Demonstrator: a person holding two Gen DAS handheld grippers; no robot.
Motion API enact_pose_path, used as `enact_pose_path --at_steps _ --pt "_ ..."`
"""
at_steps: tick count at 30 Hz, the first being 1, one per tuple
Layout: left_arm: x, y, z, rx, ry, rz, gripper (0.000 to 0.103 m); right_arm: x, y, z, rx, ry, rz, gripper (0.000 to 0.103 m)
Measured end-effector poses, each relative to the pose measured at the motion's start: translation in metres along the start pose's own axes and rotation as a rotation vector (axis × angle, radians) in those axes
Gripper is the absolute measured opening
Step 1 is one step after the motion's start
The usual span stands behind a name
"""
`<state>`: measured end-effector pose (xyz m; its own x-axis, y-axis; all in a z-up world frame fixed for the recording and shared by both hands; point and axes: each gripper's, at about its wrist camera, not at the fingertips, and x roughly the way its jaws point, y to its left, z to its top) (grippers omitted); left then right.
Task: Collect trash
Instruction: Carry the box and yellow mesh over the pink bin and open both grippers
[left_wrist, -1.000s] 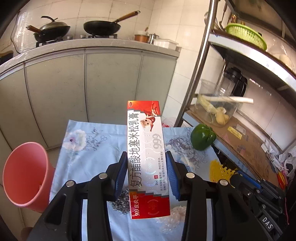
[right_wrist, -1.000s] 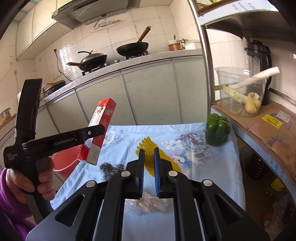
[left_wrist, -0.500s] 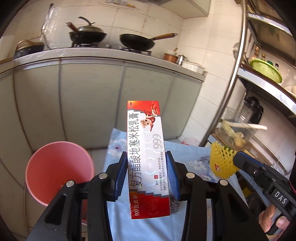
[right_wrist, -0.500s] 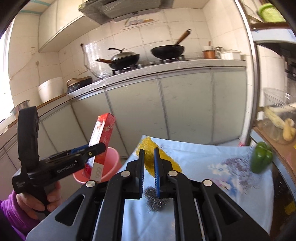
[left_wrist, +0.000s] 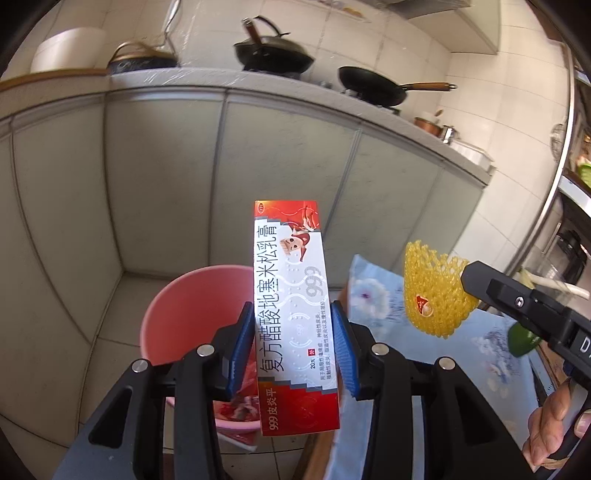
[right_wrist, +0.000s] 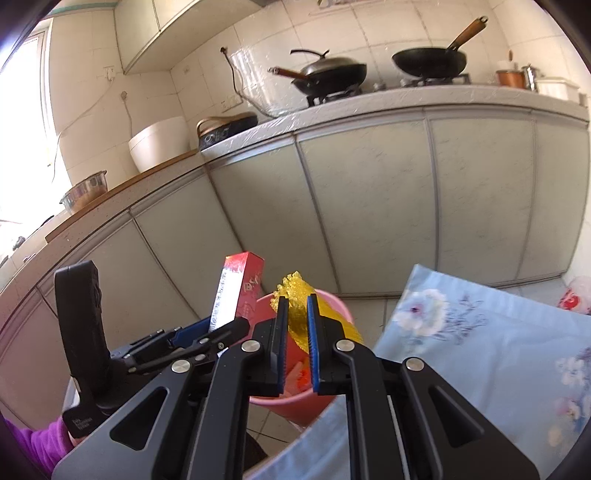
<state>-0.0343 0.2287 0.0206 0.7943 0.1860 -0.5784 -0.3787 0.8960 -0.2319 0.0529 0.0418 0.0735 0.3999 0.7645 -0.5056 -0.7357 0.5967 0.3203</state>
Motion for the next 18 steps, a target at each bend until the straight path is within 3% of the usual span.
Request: enact_pose_path --at_steps 8,18 --pt "0.042 0.045 -0.013 -0.039 0.080 0.049 0.040 0.083 -0.002 -0.013 0.097 0.116 0.045 0.010" --pt "0.078 0.072 -0.030 -0.052 0.155 0.077 0.041 0.145 -0.001 -0.039 0.107 0.229 0.020 0.010"
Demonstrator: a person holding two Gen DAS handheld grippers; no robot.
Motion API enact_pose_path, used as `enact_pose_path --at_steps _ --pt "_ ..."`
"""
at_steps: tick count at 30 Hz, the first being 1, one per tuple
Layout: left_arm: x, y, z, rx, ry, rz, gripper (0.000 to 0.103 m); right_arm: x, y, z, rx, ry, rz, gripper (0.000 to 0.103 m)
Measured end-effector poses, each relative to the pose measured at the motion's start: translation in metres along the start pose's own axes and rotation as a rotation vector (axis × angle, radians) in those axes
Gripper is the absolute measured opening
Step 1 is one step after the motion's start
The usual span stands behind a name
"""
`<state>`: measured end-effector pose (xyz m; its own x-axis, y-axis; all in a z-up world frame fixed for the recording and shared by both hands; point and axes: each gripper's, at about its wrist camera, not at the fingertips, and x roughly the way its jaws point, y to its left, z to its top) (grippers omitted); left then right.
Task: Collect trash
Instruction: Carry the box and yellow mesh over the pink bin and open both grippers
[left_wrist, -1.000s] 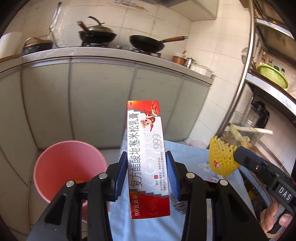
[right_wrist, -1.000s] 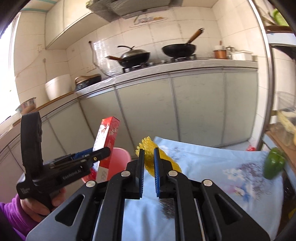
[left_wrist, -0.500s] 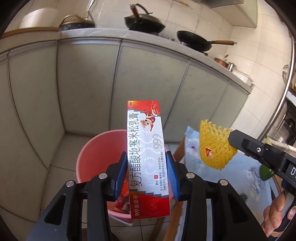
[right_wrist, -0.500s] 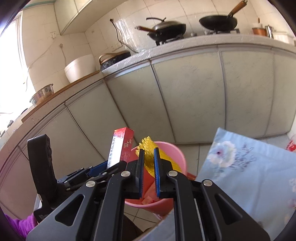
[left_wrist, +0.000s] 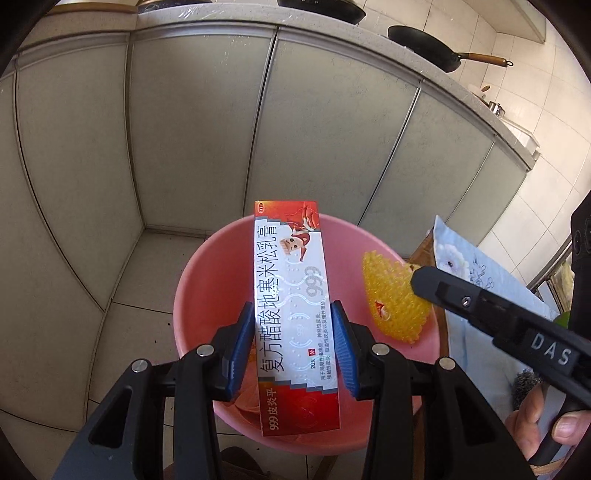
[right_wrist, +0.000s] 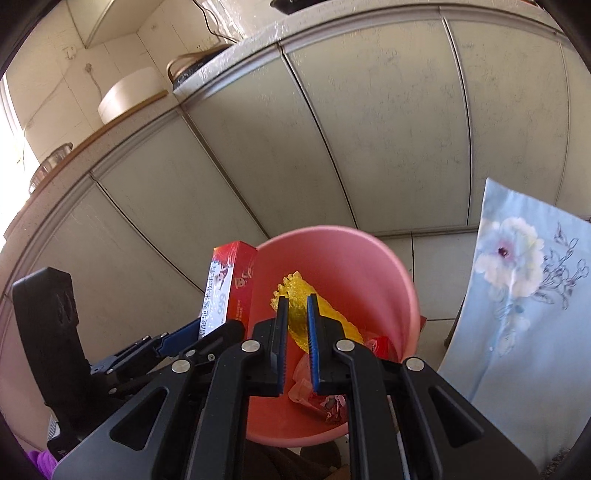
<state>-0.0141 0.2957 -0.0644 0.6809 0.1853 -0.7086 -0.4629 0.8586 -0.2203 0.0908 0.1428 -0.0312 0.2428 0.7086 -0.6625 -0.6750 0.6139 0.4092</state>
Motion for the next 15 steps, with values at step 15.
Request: enact_pose_path --at_steps 15 --pt "0.002 -0.004 0.006 -0.037 0.007 -0.029 0.045 -0.011 -0.008 0.005 -0.002 -0.005 -0.044 0.031"
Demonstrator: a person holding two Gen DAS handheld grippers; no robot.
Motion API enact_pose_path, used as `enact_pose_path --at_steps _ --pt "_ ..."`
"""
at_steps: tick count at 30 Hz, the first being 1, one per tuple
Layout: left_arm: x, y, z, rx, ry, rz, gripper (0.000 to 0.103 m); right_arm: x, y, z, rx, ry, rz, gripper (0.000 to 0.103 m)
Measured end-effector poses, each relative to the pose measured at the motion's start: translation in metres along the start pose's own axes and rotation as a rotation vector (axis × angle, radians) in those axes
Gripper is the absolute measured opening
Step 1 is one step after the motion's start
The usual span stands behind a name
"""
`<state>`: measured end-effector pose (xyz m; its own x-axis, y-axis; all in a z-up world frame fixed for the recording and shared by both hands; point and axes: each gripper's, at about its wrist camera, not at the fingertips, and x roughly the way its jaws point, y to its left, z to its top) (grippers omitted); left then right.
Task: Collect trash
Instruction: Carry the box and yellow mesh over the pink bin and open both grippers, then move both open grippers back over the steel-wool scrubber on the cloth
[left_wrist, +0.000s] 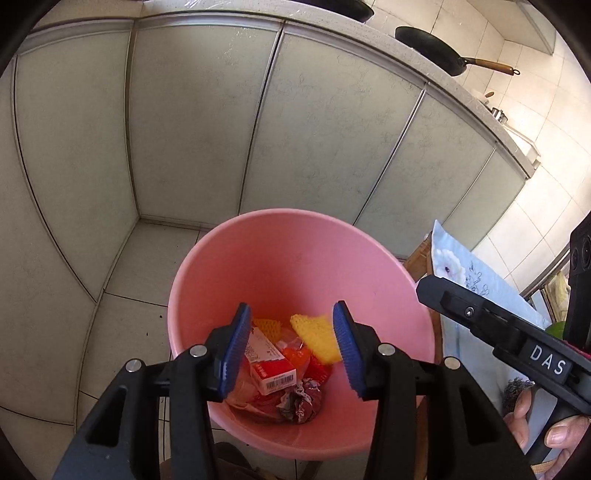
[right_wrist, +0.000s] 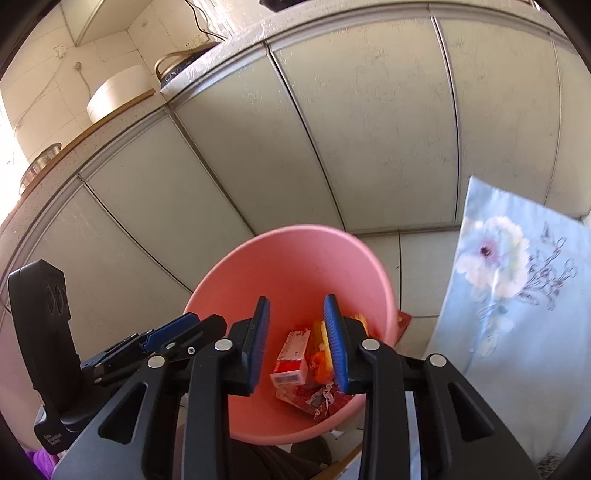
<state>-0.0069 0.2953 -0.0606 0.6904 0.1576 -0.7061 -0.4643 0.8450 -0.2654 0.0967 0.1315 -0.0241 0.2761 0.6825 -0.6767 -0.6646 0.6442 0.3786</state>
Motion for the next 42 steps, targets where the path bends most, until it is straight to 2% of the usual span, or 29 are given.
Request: enact_pose_path --at_steps 19,23,27,34,38,42 --pt "-0.078 -0.066 -0.010 0.112 -0.128 -0.091 0.046 -0.096 0.000 -0.022 -0.038 -0.129 -0.030 0.031" --pt "-0.089 -0.080 -0.013 0.143 -0.138 -0.101 0.046 -0.120 -0.002 -0.029 -0.055 -0.167 -0.055 0.038" --pt "-0.098 -0.096 -0.018 0.166 -0.143 -0.111 0.046 -0.137 -0.007 -0.037 -0.046 -0.184 -0.070 0.038" --pt "-0.104 -0.110 -0.023 0.166 -0.141 -0.071 0.049 -0.145 -0.012 -0.046 -0.034 -0.179 -0.062 0.039" --pt "-0.105 -0.111 -0.026 0.153 -0.131 -0.040 0.050 -0.148 -0.007 -0.052 -0.063 -0.178 -0.066 0.048" --pt "-0.107 -0.118 -0.031 0.155 -0.128 -0.010 0.050 -0.160 -0.007 -0.061 -0.084 -0.193 -0.060 0.048"
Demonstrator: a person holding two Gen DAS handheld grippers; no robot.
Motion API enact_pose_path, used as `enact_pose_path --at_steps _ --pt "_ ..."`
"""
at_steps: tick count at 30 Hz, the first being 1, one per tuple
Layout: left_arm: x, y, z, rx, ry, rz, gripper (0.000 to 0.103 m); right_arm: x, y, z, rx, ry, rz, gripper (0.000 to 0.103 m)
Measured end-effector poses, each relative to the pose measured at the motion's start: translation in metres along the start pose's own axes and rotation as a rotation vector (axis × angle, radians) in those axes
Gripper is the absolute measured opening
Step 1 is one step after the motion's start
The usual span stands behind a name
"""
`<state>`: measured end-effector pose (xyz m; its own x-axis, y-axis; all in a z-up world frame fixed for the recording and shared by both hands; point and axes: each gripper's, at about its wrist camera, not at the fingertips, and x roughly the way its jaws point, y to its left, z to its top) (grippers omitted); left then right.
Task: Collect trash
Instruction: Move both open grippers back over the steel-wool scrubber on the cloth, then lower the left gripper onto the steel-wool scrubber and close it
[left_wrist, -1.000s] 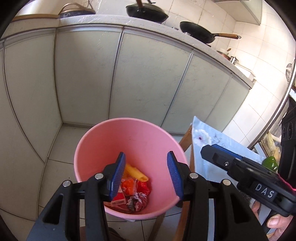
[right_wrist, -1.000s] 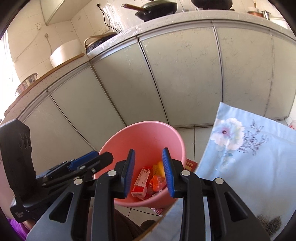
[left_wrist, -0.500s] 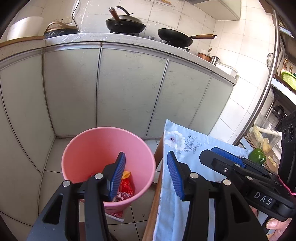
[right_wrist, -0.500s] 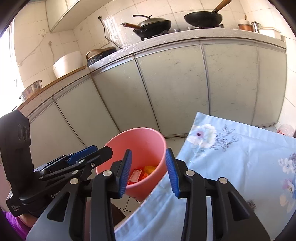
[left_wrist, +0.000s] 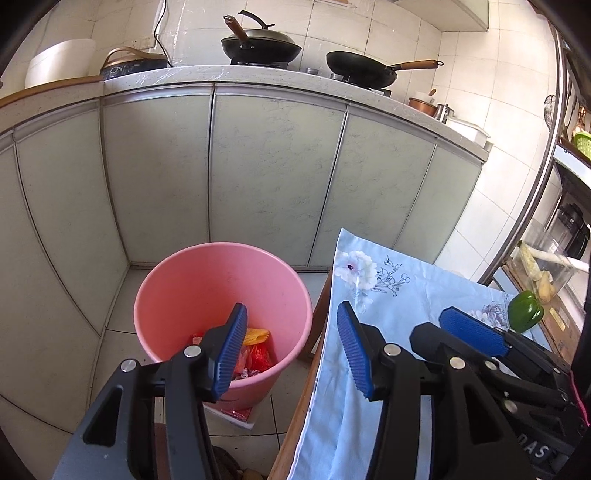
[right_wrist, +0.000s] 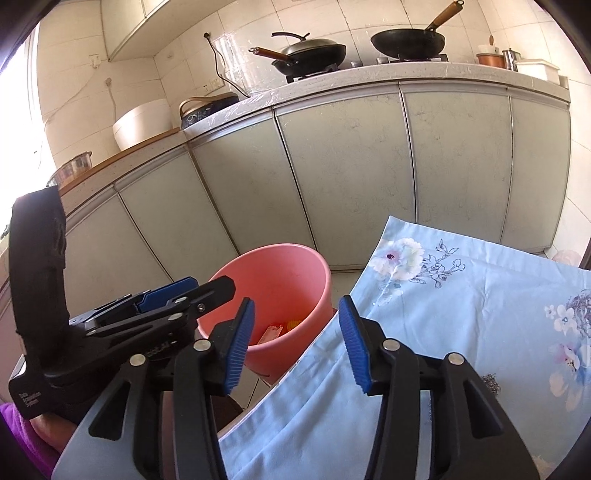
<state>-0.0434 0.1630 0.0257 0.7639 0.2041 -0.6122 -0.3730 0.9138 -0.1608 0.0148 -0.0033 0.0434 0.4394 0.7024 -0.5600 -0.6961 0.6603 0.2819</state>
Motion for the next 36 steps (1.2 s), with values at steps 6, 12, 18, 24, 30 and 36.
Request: enact_pose_path --at_steps 6,12,18,24,30,36 --pt "-0.003 -0.023 -0.010 -0.002 0.025 -0.022 0.061 -0.032 -0.014 -0.014 -0.031 -0.034 -0.066 0.048" --pt "0.002 -0.059 -0.019 0.066 0.044 -0.055 0.072 -0.056 -0.046 -0.029 0.015 -0.034 -0.119 0.048" --pt "0.009 -0.083 -0.024 0.103 0.062 -0.066 0.072 -0.080 -0.086 -0.043 0.056 -0.058 -0.189 0.057" --pt "0.015 -0.095 -0.026 0.105 0.069 -0.062 0.071 -0.105 -0.120 -0.058 0.056 -0.062 -0.284 0.058" --pt "0.020 -0.111 -0.033 0.125 0.083 -0.107 0.068 -0.127 -0.156 -0.079 0.097 -0.051 -0.333 0.058" --pt "0.035 -0.131 -0.043 0.177 0.149 -0.160 0.060 -0.136 -0.172 -0.096 0.147 -0.020 -0.301 0.058"
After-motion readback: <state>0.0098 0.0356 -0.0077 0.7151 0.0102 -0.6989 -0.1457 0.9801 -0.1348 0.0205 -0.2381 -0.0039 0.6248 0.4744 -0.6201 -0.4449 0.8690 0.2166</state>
